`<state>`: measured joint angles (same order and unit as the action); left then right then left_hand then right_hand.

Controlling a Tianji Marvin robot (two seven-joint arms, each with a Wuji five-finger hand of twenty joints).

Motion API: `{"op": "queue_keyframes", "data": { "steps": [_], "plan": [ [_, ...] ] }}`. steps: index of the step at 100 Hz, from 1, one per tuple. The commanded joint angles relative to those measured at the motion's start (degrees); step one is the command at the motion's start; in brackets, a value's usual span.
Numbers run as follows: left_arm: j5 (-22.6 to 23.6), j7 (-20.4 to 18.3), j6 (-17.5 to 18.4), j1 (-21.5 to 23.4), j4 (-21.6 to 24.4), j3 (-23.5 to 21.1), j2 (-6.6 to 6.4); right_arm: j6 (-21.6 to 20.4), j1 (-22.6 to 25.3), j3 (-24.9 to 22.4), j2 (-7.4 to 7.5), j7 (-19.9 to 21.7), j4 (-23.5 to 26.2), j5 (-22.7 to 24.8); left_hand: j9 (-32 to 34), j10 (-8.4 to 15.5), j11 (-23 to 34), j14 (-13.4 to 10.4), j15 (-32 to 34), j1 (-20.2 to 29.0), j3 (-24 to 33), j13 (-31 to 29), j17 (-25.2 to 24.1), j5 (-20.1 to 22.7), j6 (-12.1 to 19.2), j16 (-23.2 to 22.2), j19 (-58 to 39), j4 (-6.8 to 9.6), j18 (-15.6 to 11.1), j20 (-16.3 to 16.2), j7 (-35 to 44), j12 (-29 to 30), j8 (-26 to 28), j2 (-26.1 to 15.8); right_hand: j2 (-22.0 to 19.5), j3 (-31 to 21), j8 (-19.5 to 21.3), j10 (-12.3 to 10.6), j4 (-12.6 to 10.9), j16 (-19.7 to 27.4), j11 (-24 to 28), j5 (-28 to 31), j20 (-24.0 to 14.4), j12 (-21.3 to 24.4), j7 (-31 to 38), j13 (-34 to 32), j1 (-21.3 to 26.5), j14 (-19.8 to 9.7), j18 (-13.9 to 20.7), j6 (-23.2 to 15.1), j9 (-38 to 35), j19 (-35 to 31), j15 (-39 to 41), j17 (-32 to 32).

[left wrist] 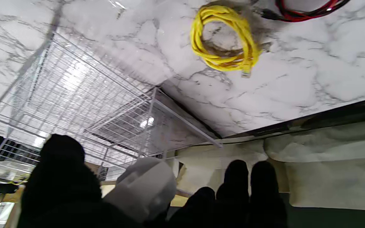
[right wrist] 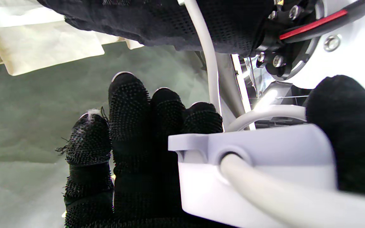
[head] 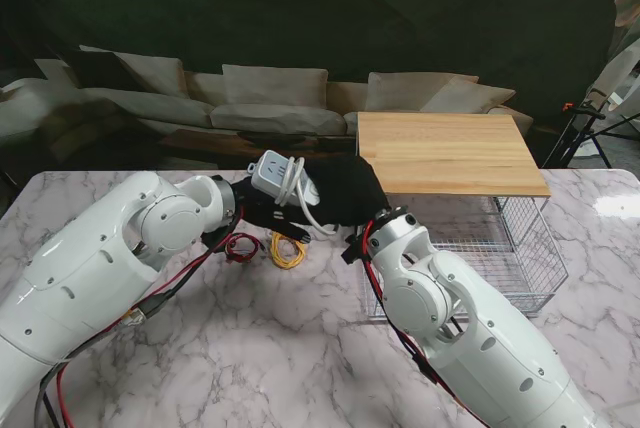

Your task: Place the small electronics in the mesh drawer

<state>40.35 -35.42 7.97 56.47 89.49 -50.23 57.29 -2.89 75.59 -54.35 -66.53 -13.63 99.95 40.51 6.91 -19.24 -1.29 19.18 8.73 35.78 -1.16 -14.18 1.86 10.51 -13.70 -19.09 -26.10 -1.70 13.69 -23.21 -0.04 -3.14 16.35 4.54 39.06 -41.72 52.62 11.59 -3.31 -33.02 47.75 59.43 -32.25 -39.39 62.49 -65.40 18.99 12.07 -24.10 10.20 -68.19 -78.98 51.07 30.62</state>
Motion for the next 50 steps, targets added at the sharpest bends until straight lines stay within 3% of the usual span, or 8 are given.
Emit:
{"op": "queue_keyframes", "data": {
  "steps": [1,4,14,27,35,50],
  "plan": [
    [0.1,-0.1,-0.5,0.7,0.5,-0.8,0.02,0.3,-0.2,-0.2,-0.20,0.2,0.8,0.0,-3.2,-0.5,-1.0,1.7,-1.9,-3.2,-0.8,4.1,-1.6,-2.9,-0.5,2.5,4.3,-0.39,3.4,2.4,-1.7,2.5,-6.4,1.6,-12.9,-27.4,2.3,-5.6,-1.1,-0.9,4.0,5.1,-0.1,-0.5,6.1,-0.5,10.0,-1.2,-1.1,-3.2,-0.7,-0.4,0.4,-0.3],
    [0.7,0.4,-1.0,1.2,0.8,-1.2,0.12,0.3,-0.1,-0.2,-0.18,0.3,0.8,0.0,-3.1,0.3,-1.0,2.3,-2.2,-4.0,-0.7,5.7,-1.7,-2.9,0.4,3.3,6.1,-0.40,4.2,2.2,-2.3,2.5,-12.9,2.7,-12.9,-27.4,2.2,-5.7,-1.1,-0.9,4.0,5.1,-0.1,-0.5,6.2,-0.6,10.0,-1.2,-1.1,-3.1,-0.6,-0.4,0.4,-0.3],
    [2.8,0.9,-2.6,2.5,2.1,-2.9,0.22,0.4,-0.1,-0.3,-0.14,0.5,0.8,0.1,-3.1,0.5,-1.0,3.6,-2.2,-4.4,-0.9,6.4,-0.9,-2.9,0.3,3.7,7.2,-0.42,5.3,2.0,-3.3,2.5,-16.8,4.0,-12.9,-27.4,2.2,-5.7,-1.0,-0.9,4.0,5.1,-0.1,-0.5,6.2,-0.5,10.0,-1.2,-1.1,-3.1,-0.7,-0.3,0.3,-0.4],
    [4.0,0.8,-3.4,3.9,3.6,-5.0,0.21,0.6,-0.1,-0.3,-0.10,0.6,0.8,0.1,-3.1,0.3,-1.0,3.7,-1.5,-4.3,-0.8,5.4,0.1,-2.8,0.6,3.7,7.8,-0.40,6.4,1.9,-3.2,2.5,-17.3,5.3,-13.2,-27.4,2.1,-5.7,-1.0,-0.9,3.9,5.2,0.0,-0.5,6.3,-0.4,10.0,-1.1,-1.2,-3.1,-0.5,-0.2,0.3,-0.5],
    [4.9,0.4,-2.9,4.8,4.7,-6.3,0.07,0.8,-0.1,-0.3,-0.11,0.8,0.8,-0.1,-3.0,1.7,-0.9,2.3,-0.9,-2.3,-0.5,2.4,-1.2,-2.8,1.0,3.6,10.5,-0.38,9.7,2.1,-3.1,2.5,-17.4,7.6,-13.2,-27.2,2.0,-5.5,-0.9,-0.8,3.9,4.9,0.1,-0.5,6.2,-0.2,10.3,-1.0,-1.3,-3.0,-0.4,0.0,0.1,-0.8],
    [6.2,0.6,-1.2,5.7,5.5,-7.7,-0.01,1.4,-0.3,-0.2,-0.44,0.2,0.6,-1.1,0.3,2.6,1.5,-0.1,0.1,-0.6,-0.4,-1.1,-0.5,-2.8,1.4,0.9,11.8,-0.33,11.9,-2.0,-0.7,-7.5,-10.5,9.6,-13.3,-27.2,2.0,-5.5,-0.8,-0.8,4.0,4.8,0.1,-0.5,6.3,0.0,10.3,-1.0,-1.3,-3.0,-0.2,0.2,0.1,-0.8]
  ]
}}
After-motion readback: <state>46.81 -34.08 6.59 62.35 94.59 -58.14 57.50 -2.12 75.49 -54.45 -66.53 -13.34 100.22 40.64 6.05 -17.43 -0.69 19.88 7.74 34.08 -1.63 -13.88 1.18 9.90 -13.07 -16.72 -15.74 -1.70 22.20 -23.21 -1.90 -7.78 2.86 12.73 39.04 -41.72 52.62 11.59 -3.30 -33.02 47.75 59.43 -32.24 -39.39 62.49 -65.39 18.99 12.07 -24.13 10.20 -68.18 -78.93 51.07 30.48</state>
